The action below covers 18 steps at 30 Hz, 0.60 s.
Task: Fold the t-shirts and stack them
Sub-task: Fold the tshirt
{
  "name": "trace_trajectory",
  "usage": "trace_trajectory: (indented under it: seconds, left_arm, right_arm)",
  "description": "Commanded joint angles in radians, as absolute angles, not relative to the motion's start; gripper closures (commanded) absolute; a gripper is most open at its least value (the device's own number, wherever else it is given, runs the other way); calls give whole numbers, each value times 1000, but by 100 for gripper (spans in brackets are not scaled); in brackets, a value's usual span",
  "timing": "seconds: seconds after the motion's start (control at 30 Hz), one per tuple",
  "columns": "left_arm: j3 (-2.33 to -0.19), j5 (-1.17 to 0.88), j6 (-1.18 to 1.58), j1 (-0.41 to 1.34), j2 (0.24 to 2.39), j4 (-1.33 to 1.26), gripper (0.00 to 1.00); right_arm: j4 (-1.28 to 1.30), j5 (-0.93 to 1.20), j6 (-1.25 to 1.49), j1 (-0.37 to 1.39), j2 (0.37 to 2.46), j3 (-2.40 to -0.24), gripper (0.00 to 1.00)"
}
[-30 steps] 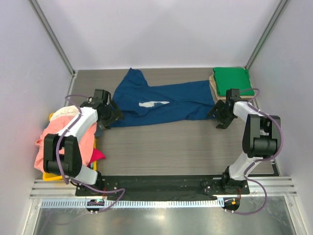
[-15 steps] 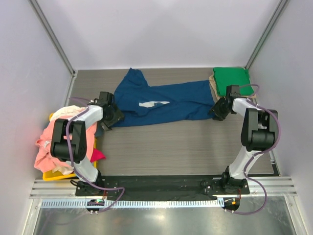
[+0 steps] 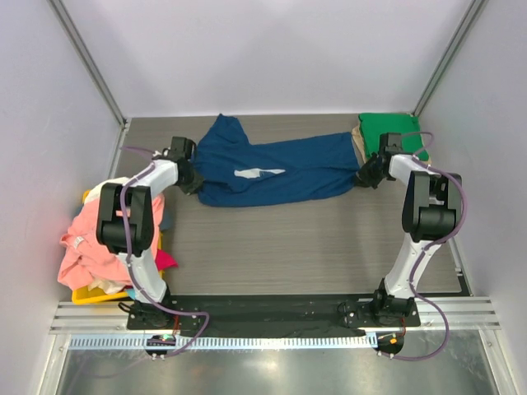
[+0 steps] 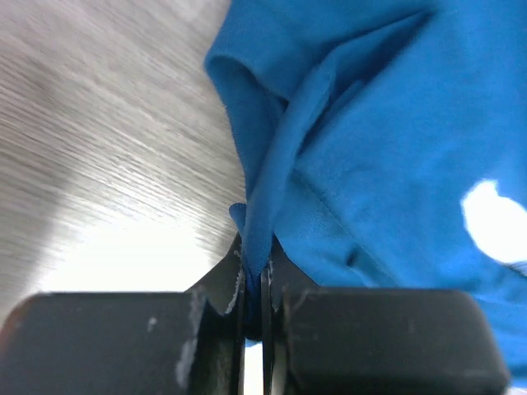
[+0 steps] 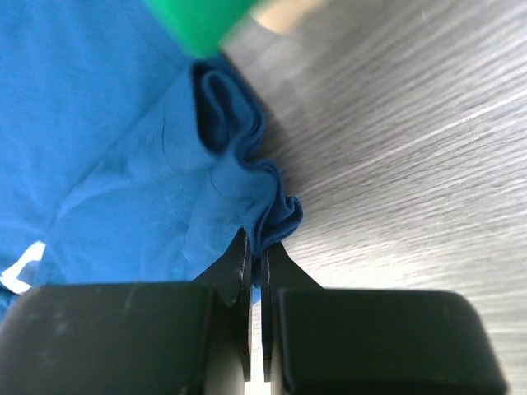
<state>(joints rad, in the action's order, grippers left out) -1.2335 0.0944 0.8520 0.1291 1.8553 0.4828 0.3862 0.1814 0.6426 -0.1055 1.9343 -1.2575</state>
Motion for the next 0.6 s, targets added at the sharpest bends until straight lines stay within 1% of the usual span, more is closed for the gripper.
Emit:
trace_trajectory:
  seconds: [0.0,0.1,0.2,0.23,0.33,0.47,0.57]
  left_arm:
    - [-1321,170,819,126,1710,569,100]
    - [-1281,187,807,124,1625,584,100]
    - [-1168,170,816,124,1569,580,100]
    - [-1091,154,822,124,1554,560,100]
    - [-952,103,847,126,1523,511,100]
    - [-844,81,865,126,1484,486,100]
    - [-796,61,873,126,1448,489,95]
  right_arm:
    - [405,128,623,-103,1785,-1319,99]
    - [405,103,644,-121,1697,-1241,99]
    - [394,124,661,-138,1660,-1102,99]
    - [384,124,664,-138,1642,-1024,99]
    - [359,123,666,-146,1632,-916,99]
    - [362,112,669,-170,1592,-832,99]
    - [373,109,676,-198,1550,-784,99]
